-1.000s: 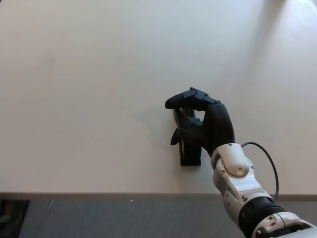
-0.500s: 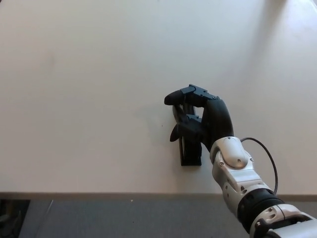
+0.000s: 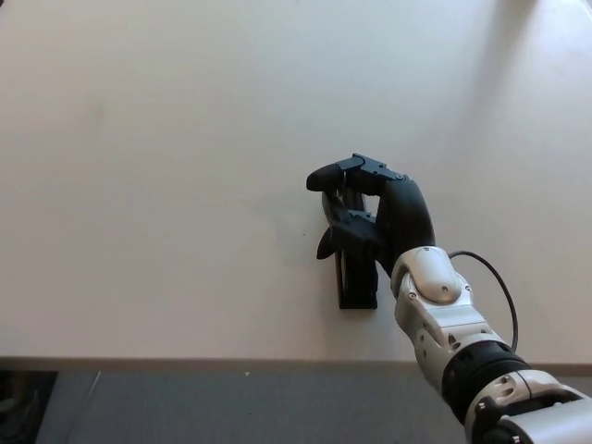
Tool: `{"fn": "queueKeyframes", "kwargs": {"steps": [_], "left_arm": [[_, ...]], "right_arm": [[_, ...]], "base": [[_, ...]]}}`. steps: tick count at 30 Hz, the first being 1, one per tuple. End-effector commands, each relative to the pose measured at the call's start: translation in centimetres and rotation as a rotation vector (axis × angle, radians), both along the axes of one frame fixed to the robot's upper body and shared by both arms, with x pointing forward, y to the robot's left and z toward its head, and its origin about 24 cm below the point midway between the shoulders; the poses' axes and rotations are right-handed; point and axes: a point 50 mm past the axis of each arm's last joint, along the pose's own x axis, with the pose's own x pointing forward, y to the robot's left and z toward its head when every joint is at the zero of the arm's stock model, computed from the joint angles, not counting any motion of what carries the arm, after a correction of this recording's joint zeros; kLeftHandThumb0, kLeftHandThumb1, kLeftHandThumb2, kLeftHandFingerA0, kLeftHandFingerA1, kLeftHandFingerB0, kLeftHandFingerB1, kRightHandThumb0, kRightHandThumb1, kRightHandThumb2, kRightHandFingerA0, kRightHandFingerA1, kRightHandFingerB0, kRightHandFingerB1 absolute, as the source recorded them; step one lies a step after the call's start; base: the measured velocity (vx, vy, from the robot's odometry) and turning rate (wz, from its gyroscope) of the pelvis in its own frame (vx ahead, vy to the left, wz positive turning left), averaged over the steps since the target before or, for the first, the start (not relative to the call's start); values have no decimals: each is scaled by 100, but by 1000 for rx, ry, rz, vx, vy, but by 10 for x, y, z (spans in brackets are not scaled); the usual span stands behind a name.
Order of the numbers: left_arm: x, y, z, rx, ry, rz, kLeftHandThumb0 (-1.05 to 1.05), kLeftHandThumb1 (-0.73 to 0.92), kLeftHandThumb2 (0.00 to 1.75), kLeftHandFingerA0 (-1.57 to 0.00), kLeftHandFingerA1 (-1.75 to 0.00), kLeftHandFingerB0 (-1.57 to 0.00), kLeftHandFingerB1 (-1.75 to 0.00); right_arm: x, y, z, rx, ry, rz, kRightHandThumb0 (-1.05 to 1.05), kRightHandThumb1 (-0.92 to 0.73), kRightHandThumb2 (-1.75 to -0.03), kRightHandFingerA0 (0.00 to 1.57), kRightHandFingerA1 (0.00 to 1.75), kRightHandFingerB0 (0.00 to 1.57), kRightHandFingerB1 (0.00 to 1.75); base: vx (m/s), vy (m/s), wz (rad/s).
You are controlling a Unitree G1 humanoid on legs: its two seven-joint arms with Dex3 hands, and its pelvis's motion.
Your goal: The robot uses its right hand to press on the stapler that is in the middle of the desk
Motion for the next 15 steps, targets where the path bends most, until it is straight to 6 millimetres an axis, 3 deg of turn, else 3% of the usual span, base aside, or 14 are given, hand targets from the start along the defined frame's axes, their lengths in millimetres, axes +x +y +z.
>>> {"fn": "queueKeyframes", "kwargs": {"steps": [1, 15], "left_arm": [[23, 19, 31, 51, -79, 35, -44, 92, 103, 0, -27, 0, -26], [17, 21, 29, 43, -82, 55, -44, 92, 103, 0, -27, 0, -26]], "right_arm": [[-7, 6, -24, -51, 225, 10, -15, -78, -71, 116, 132, 75, 118], [-7, 11, -22, -62, 229, 32, -15, -78, -71, 116, 132, 75, 118]], "base": [[0, 0, 0], [0, 0, 0]]}}
